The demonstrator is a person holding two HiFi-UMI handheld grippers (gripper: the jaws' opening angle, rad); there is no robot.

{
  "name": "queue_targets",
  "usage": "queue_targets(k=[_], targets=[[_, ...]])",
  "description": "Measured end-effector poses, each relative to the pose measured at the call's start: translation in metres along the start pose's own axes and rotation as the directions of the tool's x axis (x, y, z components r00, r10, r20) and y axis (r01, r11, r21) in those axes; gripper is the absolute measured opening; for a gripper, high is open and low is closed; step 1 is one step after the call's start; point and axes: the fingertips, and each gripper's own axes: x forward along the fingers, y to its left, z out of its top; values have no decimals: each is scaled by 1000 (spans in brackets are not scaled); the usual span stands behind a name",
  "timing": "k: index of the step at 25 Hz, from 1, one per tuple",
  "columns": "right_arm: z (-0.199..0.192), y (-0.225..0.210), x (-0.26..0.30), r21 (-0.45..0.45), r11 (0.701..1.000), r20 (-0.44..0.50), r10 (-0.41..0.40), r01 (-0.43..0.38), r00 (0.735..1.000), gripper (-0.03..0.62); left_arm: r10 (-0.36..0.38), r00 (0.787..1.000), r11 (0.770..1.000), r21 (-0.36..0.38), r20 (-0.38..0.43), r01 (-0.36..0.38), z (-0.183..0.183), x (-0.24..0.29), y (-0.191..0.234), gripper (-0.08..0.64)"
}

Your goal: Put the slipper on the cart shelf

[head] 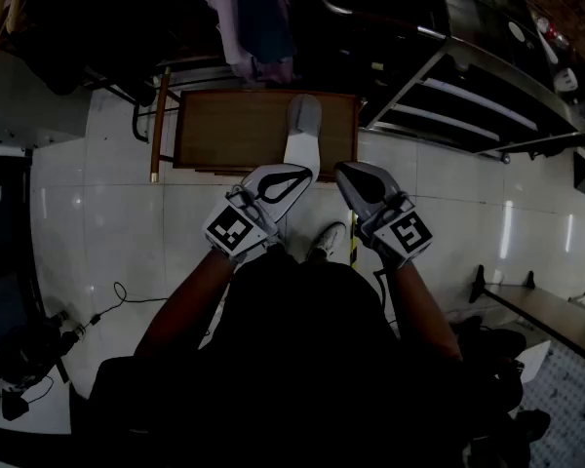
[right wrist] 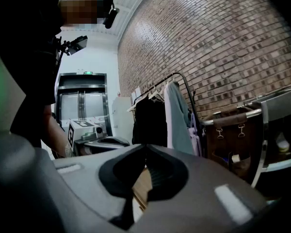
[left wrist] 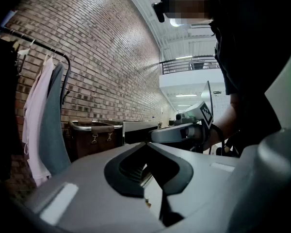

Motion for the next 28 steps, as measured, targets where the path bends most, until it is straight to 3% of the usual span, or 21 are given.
queue_targets(k=[5,11,15,22,25,28], targets=[[-12,-6,-9,18,999,-23,31,-31,999,2,21,1000,1000,-2,-7,-21,-5,11,-9,3],[-51,-19,-14,93,992,-115,99,-88,988,7,72,997,997,17,-13,-72,-3,22,-17,3],[-81,-29,-9,136,987,-174,108,-85,979,9,99,995,995,8,-33,-98,-9,24,-17,3],[-143,-53,22,314,949,-303,85,16,949,27,81,996,997,5,-40,-80,-20,20,7,3],[-183,-67,40,381,920,-390,70,91,918,86,56,997,998,-2,-45,-56,-29,19,25,3],[-227,-82,56,460,872,-476,82,168,875,139,29,998,999,-20,-52,-30,-39,20,43,3]])
